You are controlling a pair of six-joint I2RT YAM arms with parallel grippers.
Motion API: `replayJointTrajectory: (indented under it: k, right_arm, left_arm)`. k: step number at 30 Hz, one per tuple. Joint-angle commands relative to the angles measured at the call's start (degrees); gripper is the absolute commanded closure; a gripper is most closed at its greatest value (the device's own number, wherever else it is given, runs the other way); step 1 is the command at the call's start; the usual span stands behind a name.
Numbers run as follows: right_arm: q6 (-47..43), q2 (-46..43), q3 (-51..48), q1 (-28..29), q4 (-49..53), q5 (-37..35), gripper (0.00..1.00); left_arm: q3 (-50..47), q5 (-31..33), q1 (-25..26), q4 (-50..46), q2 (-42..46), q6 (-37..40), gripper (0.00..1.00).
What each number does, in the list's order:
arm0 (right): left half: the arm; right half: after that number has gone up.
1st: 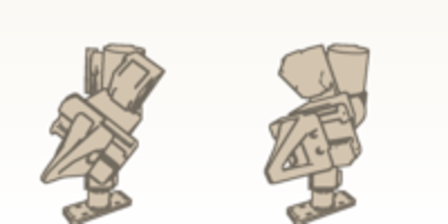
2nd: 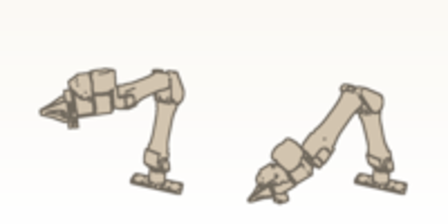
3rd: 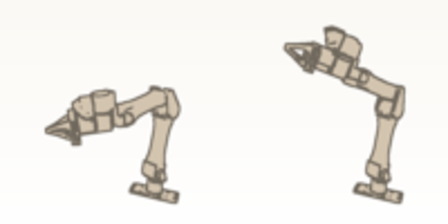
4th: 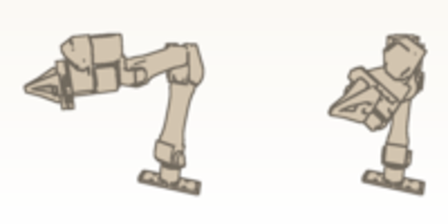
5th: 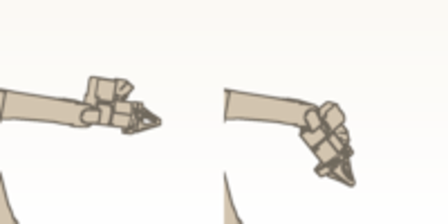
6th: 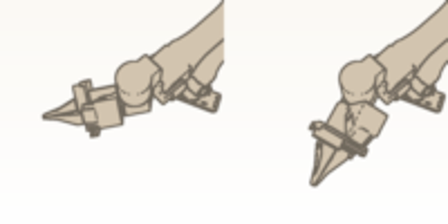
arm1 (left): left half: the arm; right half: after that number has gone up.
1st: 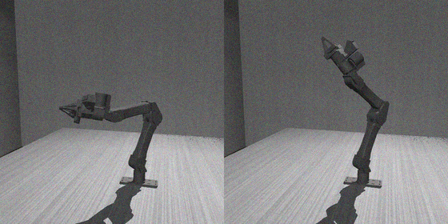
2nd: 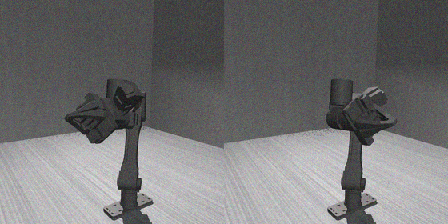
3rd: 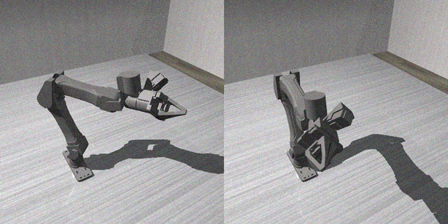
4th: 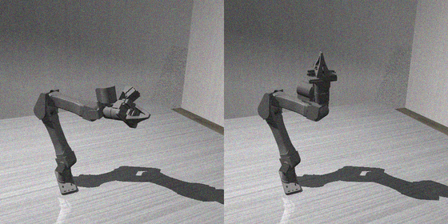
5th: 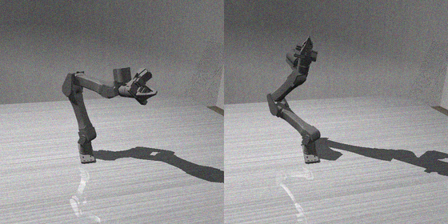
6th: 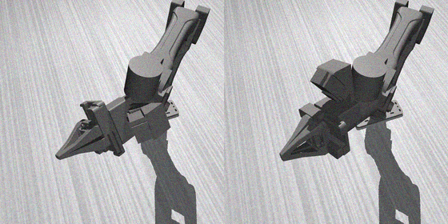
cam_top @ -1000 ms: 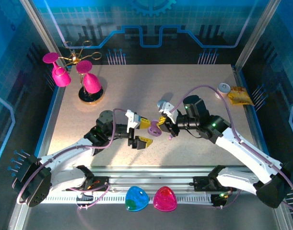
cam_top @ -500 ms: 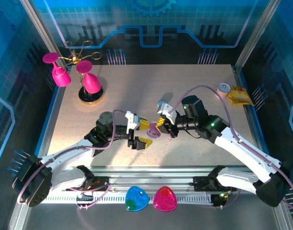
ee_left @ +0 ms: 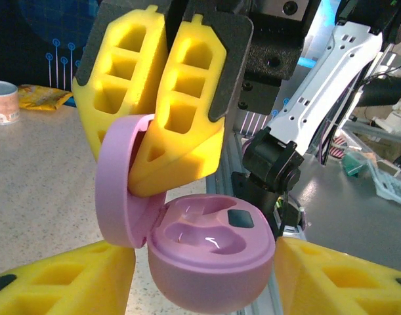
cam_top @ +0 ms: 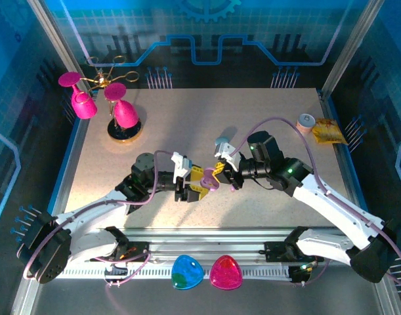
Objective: Insert wireless bluetooth earbuds into charging case
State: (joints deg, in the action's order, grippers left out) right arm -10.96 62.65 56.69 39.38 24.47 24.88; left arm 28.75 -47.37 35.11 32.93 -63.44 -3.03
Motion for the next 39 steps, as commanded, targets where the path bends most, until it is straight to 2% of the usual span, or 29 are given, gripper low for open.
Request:
replayJointTrajectory:
  k: [1,7,9,17,22,25,29,33,39]
  right_arm:
    - [-0.8,0.2,1.6,0.9,0.0,0.9,0.94]
    - [-0.5,-0.4,1.4,0.9,-0.5,0.1,0.89]
    - [-0.3,-0.6,1.3,0.8,-0.5,0.0,0.87]
    - [2.1,-2.6,0.6,0.2,-2.9,-0.4,0.58]
    - [4.1,-4.5,0.9,-0.4,-3.7,0.5,0.34]
    - [5.4,-6.2,1.1,-0.6,-4.8,-0.1,0.25]
    - [9.8,-10.0,-0.4,-1.9,-9.4,-2.6,0.22]
    - [19.8,-13.7,-3.5,-8.1,-14.7,-8.0,0.22]
    - [29.9,-11.3,-5.4,-17.9,-7.7,-15.2,0.25]
  left_arm:
    - [-0.5,-1.0,0.2,1.2,0.4,0.0,0.49]
    - [-0.8,-1.4,0.2,1.2,0.3,1.0,0.62]
    - [-0.9,-1.6,0.2,1.3,0.4,1.4,0.63]
    - [-1.3,-1.1,0.1,1.5,0.2,2.1,0.67]
    - [-2.2,-0.6,-0.4,3.0,0.0,2.3,0.67]
    - [-2.5,-0.3,-0.6,4.2,-0.2,2.2,0.67]
    - [-2.9,0.2,-1.0,6.2,-0.4,2.4,0.67]
    - [-3.7,1.2,-1.6,8.6,-0.3,2.0,0.67]
    - [-4.2,2.3,-2.0,10.9,1.0,1.1,0.67]
